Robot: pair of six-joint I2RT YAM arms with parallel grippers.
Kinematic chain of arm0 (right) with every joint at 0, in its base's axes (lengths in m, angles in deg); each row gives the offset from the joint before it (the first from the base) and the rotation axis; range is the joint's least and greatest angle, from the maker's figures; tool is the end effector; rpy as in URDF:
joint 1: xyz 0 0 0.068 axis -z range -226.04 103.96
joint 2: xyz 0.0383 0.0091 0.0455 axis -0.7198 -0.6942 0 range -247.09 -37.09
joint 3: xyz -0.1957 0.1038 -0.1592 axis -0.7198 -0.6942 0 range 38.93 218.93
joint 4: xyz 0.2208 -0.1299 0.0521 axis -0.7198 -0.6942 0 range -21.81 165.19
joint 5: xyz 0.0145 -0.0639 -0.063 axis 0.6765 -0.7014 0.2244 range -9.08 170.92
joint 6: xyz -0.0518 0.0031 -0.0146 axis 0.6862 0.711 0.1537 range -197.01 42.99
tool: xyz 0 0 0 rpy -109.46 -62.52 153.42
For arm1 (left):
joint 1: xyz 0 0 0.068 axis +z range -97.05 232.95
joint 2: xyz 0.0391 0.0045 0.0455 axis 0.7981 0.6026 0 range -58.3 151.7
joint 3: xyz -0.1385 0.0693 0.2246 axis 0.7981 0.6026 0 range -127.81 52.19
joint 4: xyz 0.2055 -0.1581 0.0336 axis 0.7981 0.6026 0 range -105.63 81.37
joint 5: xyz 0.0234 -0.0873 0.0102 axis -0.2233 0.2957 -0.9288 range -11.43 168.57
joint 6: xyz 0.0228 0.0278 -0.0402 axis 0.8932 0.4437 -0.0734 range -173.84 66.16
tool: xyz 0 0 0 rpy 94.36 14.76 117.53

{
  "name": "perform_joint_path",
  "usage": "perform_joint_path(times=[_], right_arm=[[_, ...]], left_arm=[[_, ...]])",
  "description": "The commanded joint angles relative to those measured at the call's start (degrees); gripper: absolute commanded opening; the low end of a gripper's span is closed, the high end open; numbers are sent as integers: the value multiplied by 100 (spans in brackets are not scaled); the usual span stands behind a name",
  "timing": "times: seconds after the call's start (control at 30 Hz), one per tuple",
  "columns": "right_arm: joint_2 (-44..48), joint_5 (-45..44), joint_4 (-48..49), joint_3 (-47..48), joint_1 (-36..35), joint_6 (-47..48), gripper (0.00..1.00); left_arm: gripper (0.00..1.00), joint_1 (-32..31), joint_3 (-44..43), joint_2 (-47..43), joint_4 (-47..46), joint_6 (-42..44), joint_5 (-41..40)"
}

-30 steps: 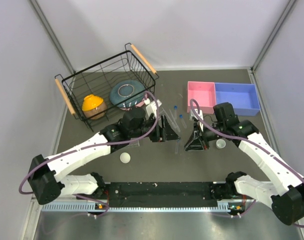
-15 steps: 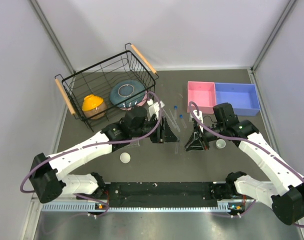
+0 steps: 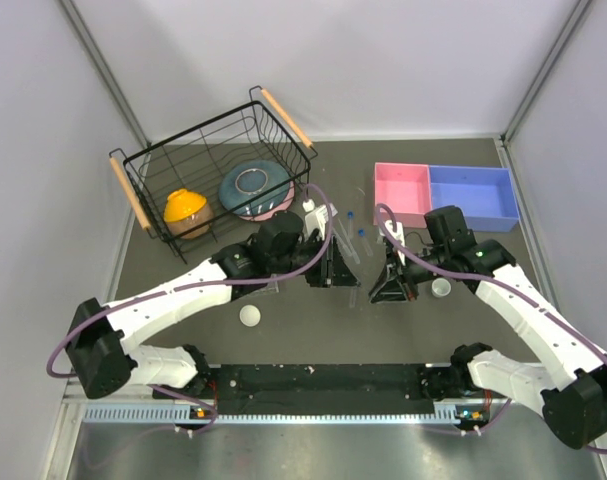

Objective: Organize the chemistry lab equipment

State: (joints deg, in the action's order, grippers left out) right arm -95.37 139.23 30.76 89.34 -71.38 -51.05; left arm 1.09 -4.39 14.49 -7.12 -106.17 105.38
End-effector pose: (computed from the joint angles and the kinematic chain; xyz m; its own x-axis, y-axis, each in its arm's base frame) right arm 0.1577 0.1081 0.2906 -0.3388 -0.4149 -0.8445 -0.9380 0.0784 0.3377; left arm 0.1664 -0.2380 0.3107 -0.9138 0.0198 -0.4057 0.3791 0.4002 -0.8343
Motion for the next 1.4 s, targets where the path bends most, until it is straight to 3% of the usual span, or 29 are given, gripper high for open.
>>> perform_joint_path(times=[0.0,0.13,0.2,0.23,0.33,0.37,0.43,0.53,0.8,0.93,1.17,1.37], right_arm=[[18,173,65,179,-67,164,4],[27,146,66,171,-76,164,8],[45,120,65,171,-76,164,17],[71,111,74,179,-67,164,28],[141,23,65,214,-50,155,44],[203,6,65,223,-6,147,56],[299,49,65,232,247,147,67],[563,190,74,206,573,182,76],[1187,-538,836,-479,1540,-178,89],[777,-706,1137,-735,1910,-117,90],[502,-662,1375,-743,2103,-55,91],[642,-847,1410,-981,2218,24,91]], left_arm=[[12,-35,-205,-2,-280,39,97],[1,-35,-108,-160,-280,48,-70],[0,-35,-47,-265,-280,66,-123],[0,-35,-20,-309,-237,66,-158],[0,-35,120,-503,-53,127,-369],[0,-26,208,-642,35,188,-543],[0,-26,331,-801,255,285,-781],[0,44,489,-1153,904,505,-1282],[0,684,332,-1839,3320,1568,-3119],[0,1186,174,-1787,3753,2051,-4040],[0,1792,235,-1391,3457,2789,-5114],[0,2161,524,-1022,2850,3080,-5300]])
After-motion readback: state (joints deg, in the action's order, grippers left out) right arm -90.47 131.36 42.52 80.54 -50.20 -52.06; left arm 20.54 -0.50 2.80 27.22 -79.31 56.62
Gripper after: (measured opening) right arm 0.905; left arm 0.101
